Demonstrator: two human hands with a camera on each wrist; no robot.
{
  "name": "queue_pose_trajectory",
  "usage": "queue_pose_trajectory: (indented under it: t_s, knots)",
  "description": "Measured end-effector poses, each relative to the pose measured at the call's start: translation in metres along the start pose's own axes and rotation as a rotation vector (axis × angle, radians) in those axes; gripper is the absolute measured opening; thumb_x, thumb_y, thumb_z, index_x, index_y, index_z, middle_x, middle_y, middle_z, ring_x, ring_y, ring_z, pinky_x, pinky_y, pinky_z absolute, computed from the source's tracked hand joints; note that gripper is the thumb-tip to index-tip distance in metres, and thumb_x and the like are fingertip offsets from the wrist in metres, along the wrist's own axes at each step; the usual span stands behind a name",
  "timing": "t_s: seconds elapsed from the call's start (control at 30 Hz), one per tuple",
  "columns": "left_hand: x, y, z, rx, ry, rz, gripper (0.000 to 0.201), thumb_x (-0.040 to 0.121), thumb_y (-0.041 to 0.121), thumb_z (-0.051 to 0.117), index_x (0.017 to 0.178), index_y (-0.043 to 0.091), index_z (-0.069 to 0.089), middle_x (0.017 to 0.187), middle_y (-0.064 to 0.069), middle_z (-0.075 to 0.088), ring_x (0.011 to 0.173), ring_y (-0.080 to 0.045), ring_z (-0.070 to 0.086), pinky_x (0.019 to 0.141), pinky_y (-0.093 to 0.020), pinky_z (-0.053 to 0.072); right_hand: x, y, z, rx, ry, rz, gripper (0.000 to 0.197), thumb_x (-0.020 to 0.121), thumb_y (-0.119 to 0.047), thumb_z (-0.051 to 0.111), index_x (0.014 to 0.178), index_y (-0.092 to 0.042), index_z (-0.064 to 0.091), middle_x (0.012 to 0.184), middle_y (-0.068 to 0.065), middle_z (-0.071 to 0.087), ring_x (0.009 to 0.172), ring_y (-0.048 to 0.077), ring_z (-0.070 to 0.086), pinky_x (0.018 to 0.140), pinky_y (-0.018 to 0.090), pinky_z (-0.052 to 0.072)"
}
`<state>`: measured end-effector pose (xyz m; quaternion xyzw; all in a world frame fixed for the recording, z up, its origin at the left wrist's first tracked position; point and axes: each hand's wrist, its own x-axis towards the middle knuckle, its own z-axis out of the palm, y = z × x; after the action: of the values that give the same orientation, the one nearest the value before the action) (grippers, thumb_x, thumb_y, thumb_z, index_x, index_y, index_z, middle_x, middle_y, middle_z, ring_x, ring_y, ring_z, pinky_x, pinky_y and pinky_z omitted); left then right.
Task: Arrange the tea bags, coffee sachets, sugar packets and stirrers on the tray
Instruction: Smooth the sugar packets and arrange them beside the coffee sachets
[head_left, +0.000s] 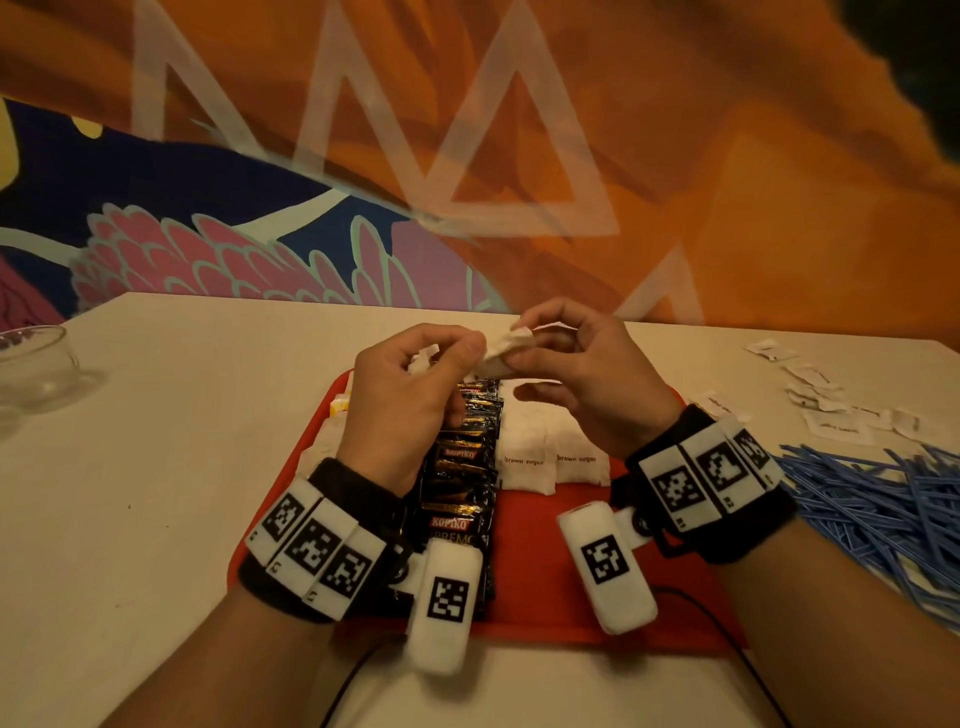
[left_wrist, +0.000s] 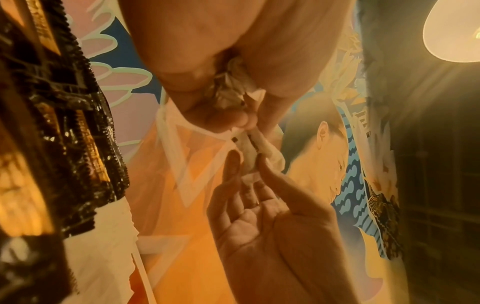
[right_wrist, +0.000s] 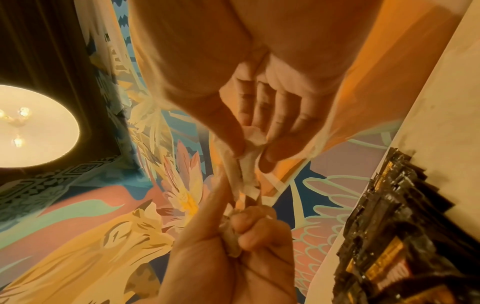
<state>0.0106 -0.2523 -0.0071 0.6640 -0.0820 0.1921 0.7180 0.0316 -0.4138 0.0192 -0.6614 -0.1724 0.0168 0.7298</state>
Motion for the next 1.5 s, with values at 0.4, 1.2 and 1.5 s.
queue_pose_trajectory:
  t_s: [0.4, 1.2, 1.5]
  knots:
    - [-0.001, 0.001, 0.0, 0.03, -0.006, 0.021, 0.003, 0.09, 0.018, 0.071, 0.089, 0.019, 0.073, 0.053, 0.006, 0.057, 0.043, -0.01, 0.047, 0.043, -0.025, 0.041, 0.0, 0.001, 0.0, -0.104, 0.009, -0.048, 0.005, 0.086, -0.008, 0.07, 0.088, -0.011, 0.067, 0.082, 0.009, 0.072, 0.071, 0.017, 0.066, 0.06, 0.028, 0.05]
    - [-0.002, 0.004, 0.0, -0.008, 0.006, 0.001, 0.006, 0.092, 0.017, 0.068, 0.086, 0.017, 0.07, 0.053, 0.007, 0.059, 0.043, -0.01, 0.048, 0.044, -0.024, 0.043, 0.0, 0.008, 0.002, -0.126, 0.051, -0.129, 0.008, 0.088, -0.008, 0.069, 0.08, -0.007, 0.071, 0.072, 0.002, 0.07, 0.063, 0.009, 0.064, 0.058, 0.024, 0.052]
    - [-0.001, 0.001, -0.001, 0.029, 0.053, 0.0, 0.013, 0.093, 0.015, 0.067, 0.081, 0.017, 0.07, 0.05, 0.005, 0.055, 0.042, -0.009, 0.047, 0.043, -0.023, 0.043, 0.0, 0.004, -0.011, -0.349, -0.067, -0.022, 0.019, 0.08, -0.012, 0.078, 0.077, 0.005, 0.07, 0.065, 0.011, 0.065, 0.058, 0.015, 0.058, 0.049, 0.024, 0.042]
